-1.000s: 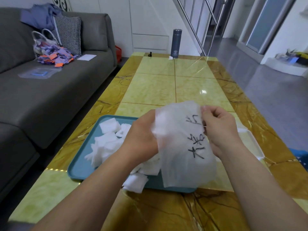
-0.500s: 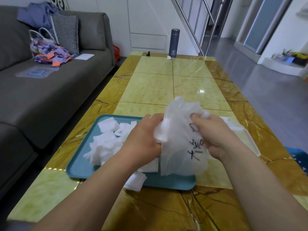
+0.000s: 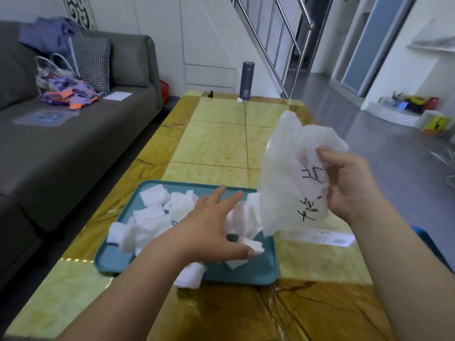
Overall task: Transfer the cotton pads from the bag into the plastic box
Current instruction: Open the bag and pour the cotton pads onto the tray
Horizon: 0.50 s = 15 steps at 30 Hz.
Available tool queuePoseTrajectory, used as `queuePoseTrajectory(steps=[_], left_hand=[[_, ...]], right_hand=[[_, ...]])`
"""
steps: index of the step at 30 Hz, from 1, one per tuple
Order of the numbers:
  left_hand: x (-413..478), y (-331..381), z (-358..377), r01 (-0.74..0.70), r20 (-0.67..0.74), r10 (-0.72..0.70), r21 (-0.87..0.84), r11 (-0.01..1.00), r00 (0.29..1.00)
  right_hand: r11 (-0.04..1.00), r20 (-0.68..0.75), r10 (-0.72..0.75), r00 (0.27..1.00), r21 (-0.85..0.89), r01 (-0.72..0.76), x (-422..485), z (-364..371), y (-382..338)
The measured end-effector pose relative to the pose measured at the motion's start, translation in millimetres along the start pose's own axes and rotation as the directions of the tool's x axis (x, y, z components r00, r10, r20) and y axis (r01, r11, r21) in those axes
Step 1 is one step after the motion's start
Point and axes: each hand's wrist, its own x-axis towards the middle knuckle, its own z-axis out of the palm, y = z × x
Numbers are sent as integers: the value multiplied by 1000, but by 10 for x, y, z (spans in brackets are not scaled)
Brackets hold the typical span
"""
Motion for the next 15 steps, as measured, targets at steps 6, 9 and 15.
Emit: queuePoseTrajectory(steps=[6,9,15], left_hand=[[29,3,50,-92,-127,87,-32,995,988],[93,74,98,-193,-281,147,-141,971,948],[212,273,203,-296,-297,197,-338,893,934]], right_hand=[[994,-24,-109,994,30,109,21,51,-248],[990,-6,-137,990,38,138,19,88,-335],[997,66,-75,995,-5,76,-18,334,-163]])
